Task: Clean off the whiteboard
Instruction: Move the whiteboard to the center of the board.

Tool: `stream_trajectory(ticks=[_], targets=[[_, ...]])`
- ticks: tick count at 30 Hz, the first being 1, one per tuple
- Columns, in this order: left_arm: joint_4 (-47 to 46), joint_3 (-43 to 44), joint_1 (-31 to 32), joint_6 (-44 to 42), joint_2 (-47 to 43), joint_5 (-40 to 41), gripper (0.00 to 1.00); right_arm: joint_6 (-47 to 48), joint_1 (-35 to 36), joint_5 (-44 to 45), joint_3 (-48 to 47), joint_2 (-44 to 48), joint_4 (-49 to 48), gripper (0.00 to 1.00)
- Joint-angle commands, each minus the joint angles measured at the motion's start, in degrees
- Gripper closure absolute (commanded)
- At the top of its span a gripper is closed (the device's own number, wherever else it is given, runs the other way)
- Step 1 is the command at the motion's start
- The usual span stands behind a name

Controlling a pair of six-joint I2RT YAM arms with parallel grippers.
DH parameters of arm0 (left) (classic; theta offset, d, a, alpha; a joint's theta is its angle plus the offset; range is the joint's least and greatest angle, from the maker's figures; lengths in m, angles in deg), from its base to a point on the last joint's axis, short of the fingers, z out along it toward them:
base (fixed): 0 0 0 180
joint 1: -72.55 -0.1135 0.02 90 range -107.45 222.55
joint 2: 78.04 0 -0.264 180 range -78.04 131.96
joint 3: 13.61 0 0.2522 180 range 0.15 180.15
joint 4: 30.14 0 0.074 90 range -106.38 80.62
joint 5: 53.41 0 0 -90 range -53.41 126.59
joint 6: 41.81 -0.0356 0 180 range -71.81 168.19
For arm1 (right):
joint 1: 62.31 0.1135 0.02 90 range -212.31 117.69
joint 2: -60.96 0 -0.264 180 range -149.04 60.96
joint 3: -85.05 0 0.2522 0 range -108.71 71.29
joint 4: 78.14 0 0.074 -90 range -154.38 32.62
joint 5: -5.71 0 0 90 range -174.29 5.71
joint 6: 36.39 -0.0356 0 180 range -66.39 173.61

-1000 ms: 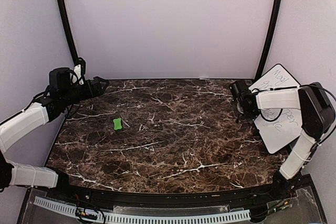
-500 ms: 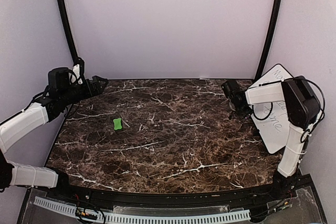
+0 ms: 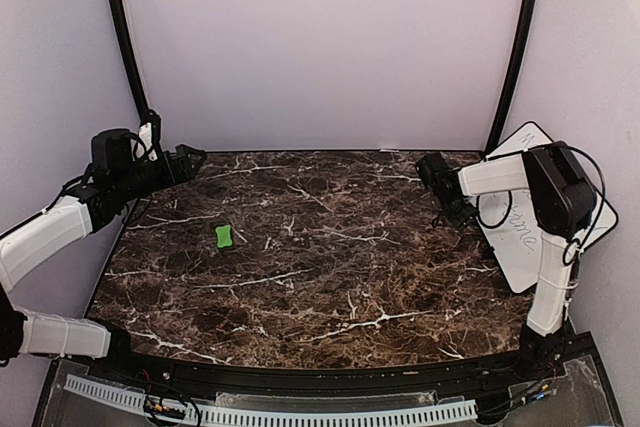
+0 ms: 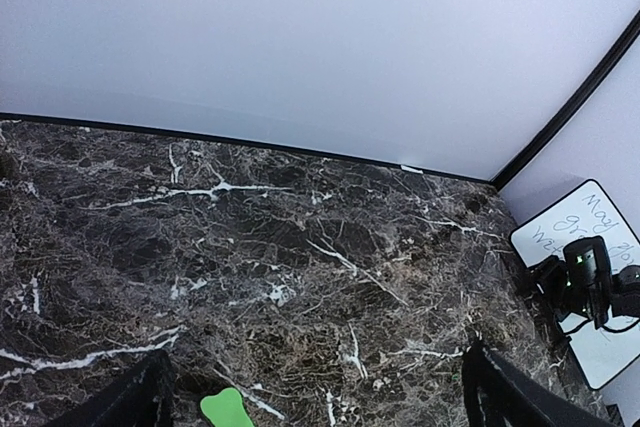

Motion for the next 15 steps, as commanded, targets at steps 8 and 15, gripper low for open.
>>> stream_trajectory(ticks=[8,15], targets=[[-1.7,-0.9,-0.7,0.6,-0.5,-1.2,0.01,-0.6,-2.7,1.0,-3.3,-2.6,3.3,0.27],[-1.9,-0.9,-0.9,0.8,0.0,-1.6,0.01,0.1,-3.6,0.0,-3.7,-3.5,2.4,0.35]])
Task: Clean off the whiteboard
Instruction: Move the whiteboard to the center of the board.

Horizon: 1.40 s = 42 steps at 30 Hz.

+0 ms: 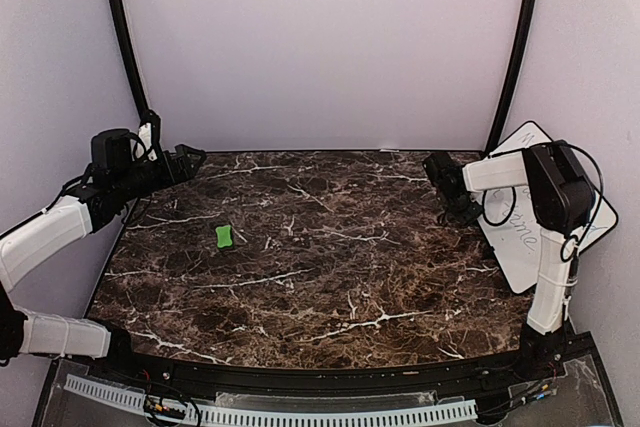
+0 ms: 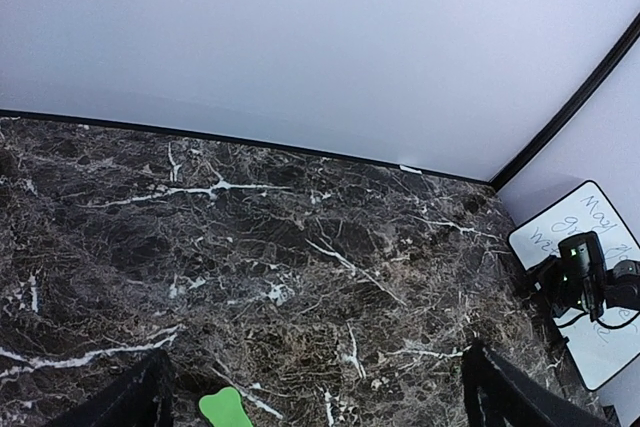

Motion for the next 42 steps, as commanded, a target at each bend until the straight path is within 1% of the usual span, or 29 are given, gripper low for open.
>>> stream_trajectory(ticks=[1,13,16,21,26,29,30,32,36,42], targets=[[-1.8,-0.9,-0.5,0.5,0.0,-1.1,0.01,0.2,-0.4,-0.3,-1.6,-1.7,0.0,0.35],[-2.0,-1.0,-1.2,0.9,0.3,-1.8,0.02,1.8,-0.4,-2.1,-3.7,-4.1,-0.7,0.35],[-2.1,-1.1,-1.3,1.0,0.4,-1.9,0.01,1.7,-0.3,-2.5,-2.9,-4.1,-1.7,0.37],[-2.1,-1.1,-1.4,1.2,0.4,-2.1,0.02,1.9,-0.2,-2.8,-2.6,-4.3,-2.7,0.44],[-2.2,-1.1,-1.6,1.3,0.4,-2.2,0.02,2.4,-0.1,-2.9,-2.8,-4.4,-2.8,0.48],[-2.2,-1.1,-1.6,1.4,0.4,-2.4,0.01,2.8,0.0,-2.7,-2.9,-4.2,-2.8,0.56],[-2.2,-1.1,-1.7,1.4,0.4,-2.4,0.01,2.9,-0.1,-2.6,-3.0,-4.2,-2.9,0.61],[-2.2,-1.1,-1.7,1.4,0.2,-2.4,0.02,3.0,0.0,-2.4,-3.1,-4.1,-2.8,0.65],[-2.3,-1.1,-1.7,1.4,0.1,-2.3,0.02,3.6,0.1,-2.3,-3.6,-4.3,-2.7,0.67],[-2.3,-1.2,-1.8,1.5,0.3,-2.6,0.02,3.8,0.8,-2.1,-3.7,-4.5,-2.8,0.76]])
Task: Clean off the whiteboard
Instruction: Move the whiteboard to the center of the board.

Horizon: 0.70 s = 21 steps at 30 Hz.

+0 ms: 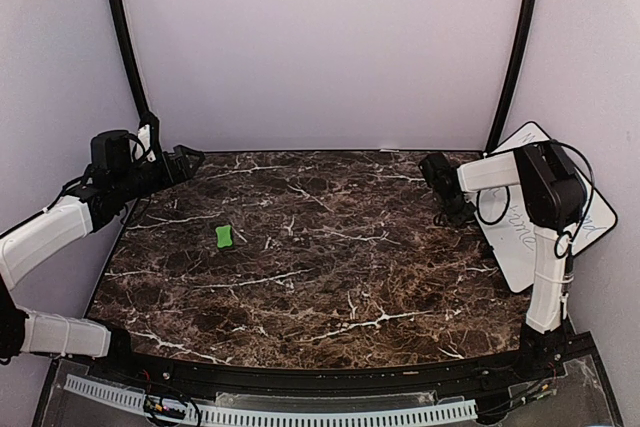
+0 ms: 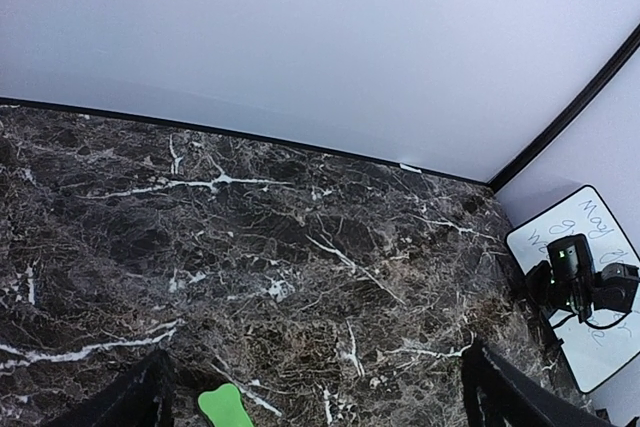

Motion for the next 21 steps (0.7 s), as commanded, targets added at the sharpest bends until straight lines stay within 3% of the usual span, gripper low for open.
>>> stream_trajectory(ticks=[1,10,21], targets=[[-2.2,-0.8,-0.5,0.4,-0.4,-1.1,0.02,0.5,1.0,0.9,-1.1,-1.0,-2.3,0.77],[-2.3,-0.8,-0.7,0.6,-0.4,-1.5,0.02,-0.2,2.8,1.1,-0.5,-1.0,-2.1,0.82],[-2.5,-0.9,-0.8,0.9,-0.4,-1.9,0.02,-5.1,1.5,2.7,-2.2,-0.6,4.2,0.48]])
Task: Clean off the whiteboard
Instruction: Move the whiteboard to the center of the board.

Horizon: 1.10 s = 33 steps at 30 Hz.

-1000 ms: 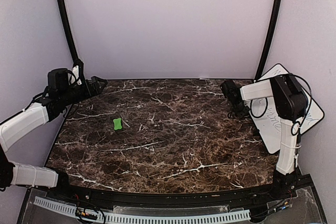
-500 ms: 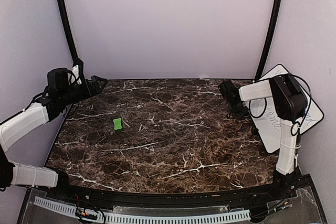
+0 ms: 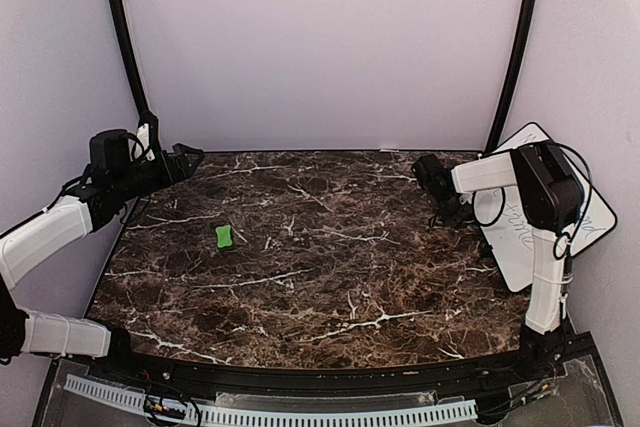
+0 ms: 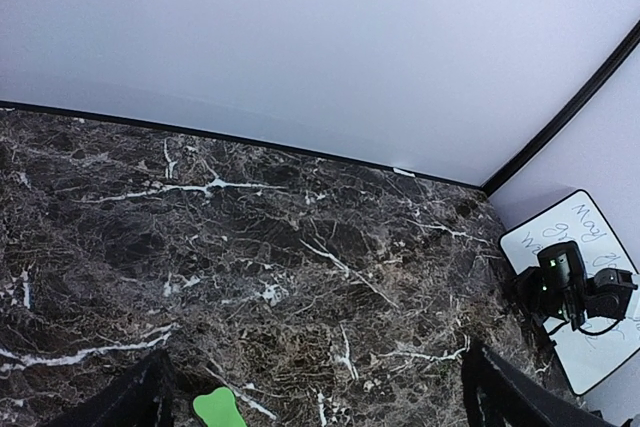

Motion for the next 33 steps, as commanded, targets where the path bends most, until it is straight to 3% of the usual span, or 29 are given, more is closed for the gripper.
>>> stream_trajectory(ticks=[1,11,21,30,33], targets=[[-1.6,-0.9,-0.4,0.3,-0.5,-0.9,0.02,-2.9,-1.0,2.0,-2.4,-0.6,3.6,0.47],[-1.8,-1.0,-0.5,0.5,-0.3,-1.3,0.02,-6.0,-3.3,3.5,-7.8,-3.4,10.0,0.49],[-1.9,-1.0,-0.6,0.6,-0.2,-1.5,0.02,-8.7,-4.6,2.5,-11.4,-6.6,14.2,0.61],[-2.1,-1.0,-0.7,0.9,0.0,-1.8,0.02,-9.4,-4.3,2.9,-12.9,-7.3,15.7,0.93],[-2.1,-1.0,-0.8,0.9,0.0,-1.9,0.02,-9.0,-4.0,3.1,-13.1,-7.3,15.7,1.0]])
